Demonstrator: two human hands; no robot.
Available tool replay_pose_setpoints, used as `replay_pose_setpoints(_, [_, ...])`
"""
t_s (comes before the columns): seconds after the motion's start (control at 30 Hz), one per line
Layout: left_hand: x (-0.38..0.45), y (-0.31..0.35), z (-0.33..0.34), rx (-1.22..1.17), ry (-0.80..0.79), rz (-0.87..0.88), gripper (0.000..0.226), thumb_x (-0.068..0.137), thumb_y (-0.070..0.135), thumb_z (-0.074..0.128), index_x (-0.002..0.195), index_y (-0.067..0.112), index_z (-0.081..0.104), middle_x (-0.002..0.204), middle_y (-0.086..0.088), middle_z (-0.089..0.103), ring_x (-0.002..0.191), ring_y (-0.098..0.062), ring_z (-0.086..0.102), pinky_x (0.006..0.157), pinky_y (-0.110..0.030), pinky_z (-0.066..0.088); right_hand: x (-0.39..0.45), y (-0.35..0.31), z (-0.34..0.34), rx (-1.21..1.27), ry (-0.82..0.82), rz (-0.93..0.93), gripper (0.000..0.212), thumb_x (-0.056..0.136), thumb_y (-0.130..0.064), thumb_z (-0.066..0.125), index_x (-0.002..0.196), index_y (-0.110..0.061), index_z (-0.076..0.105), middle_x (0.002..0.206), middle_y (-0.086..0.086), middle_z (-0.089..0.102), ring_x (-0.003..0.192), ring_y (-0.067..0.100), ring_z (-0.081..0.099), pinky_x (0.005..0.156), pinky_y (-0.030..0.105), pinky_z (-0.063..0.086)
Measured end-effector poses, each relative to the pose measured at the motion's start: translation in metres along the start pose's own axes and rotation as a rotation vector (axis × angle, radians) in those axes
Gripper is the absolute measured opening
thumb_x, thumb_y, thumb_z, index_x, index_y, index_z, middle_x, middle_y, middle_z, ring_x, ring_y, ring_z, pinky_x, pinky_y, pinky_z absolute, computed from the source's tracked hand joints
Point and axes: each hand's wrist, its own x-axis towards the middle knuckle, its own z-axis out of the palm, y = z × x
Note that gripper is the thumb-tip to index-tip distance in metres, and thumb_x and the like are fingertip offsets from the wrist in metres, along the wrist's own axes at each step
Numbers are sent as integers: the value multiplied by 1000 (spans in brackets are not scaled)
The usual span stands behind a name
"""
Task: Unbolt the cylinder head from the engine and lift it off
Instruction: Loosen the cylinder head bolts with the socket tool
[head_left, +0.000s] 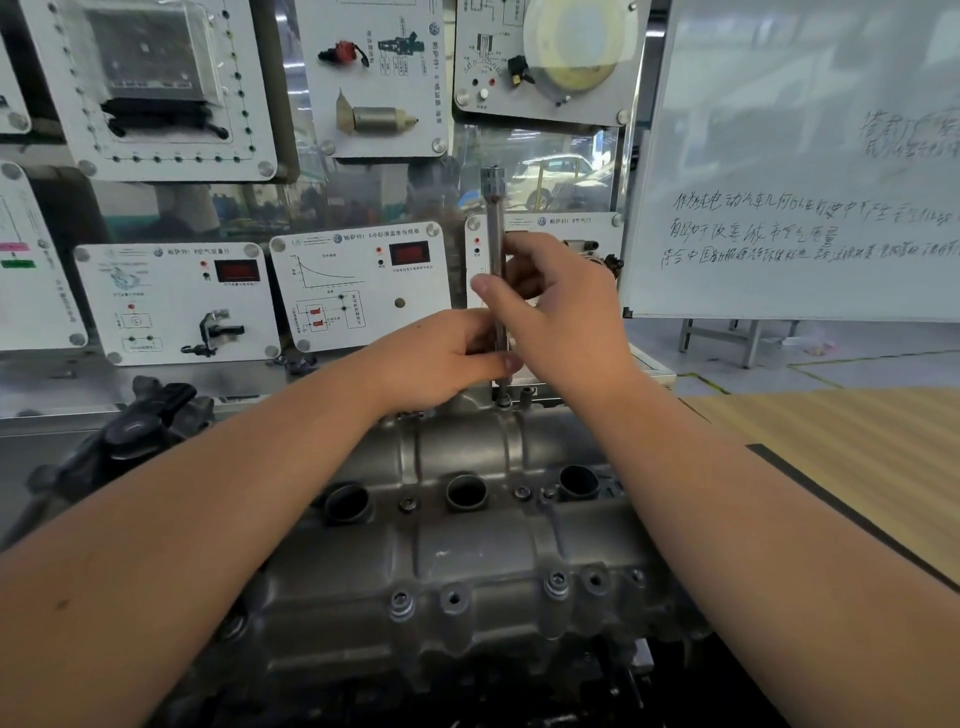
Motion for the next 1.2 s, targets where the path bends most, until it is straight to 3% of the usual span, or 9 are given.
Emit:
replay_pose_setpoints(0.13, [-1,0,1,10,-24,1,31,104,35,53,125,15,62,115,-2,72,110,-20,66,101,-50,49,2,4,-2,-38,-31,30,15,95,-20,64,92,-6,68,72,5,66,71,18,62,71,40,51])
replay_pose_setpoints(0.23, [-2,1,-2,17,-41,-2,33,105,34,52,131,15,62,121,1,71,115,-16,64,104,-46,47,1,4,-3,-4,-62,48,20,97,-20,60,114,-12,67,74,2,68,74,19,69,71,38,55])
replay_pose_setpoints(0.33, [-1,3,-2,52,-41,4,33,103,36,55,129,17,62,117,-2,71,110,-20,66,100,-49,49,-1,2,-1,36,-43,61,41,95,-26,67,134,-19,58,81,-8,70,76,7,67,73,23,54])
replay_pose_setpoints(0.47, [1,3,0,70,-25,23,30,101,38,57,119,14,61,111,-17,70,104,-35,66,94,-58,48,-1,0,-1,-4,14,20,22,90,-25,72,109,-14,70,80,-4,69,75,11,63,75,31,52])
replay_pose_setpoints(0.63, [0,-1,2,48,-26,-7,28,106,35,51,122,16,63,113,-6,71,108,-25,66,99,-53,48,1,2,-4,-12,-59,52,19,99,-19,57,94,-2,65,77,7,69,77,24,69,72,47,55])
replay_pose_setpoints(0.73, [-2,0,0,30,-23,-14,30,105,33,53,127,17,65,119,-1,71,113,-18,64,104,-47,47,0,1,-4,19,-90,45,16,101,-18,53,106,-8,65,81,-3,71,76,13,70,74,41,57])
replay_pose_setpoints(0.87, [-1,1,0,59,-25,3,29,103,39,56,120,17,65,111,-2,72,106,-20,67,98,-50,50,-3,0,-2,53,-60,64,38,97,-26,65,133,-18,58,82,-9,71,76,7,67,72,25,54])
replay_pose_setpoints(1.03, [-2,2,2,22,-23,-11,44,98,49,52,120,12,63,113,-10,71,108,-30,66,98,-56,49,-1,0,-3,-4,-37,3,17,99,-19,60,93,-4,63,80,7,66,79,23,63,74,43,50])
replay_pose_setpoints(1.2, [-1,-2,0,-8,-16,-21,25,104,31,57,122,18,65,112,-2,73,107,-21,68,101,-51,49,-1,3,-3,35,-86,41,18,103,-19,52,102,-4,62,78,3,69,78,21,67,70,38,52])
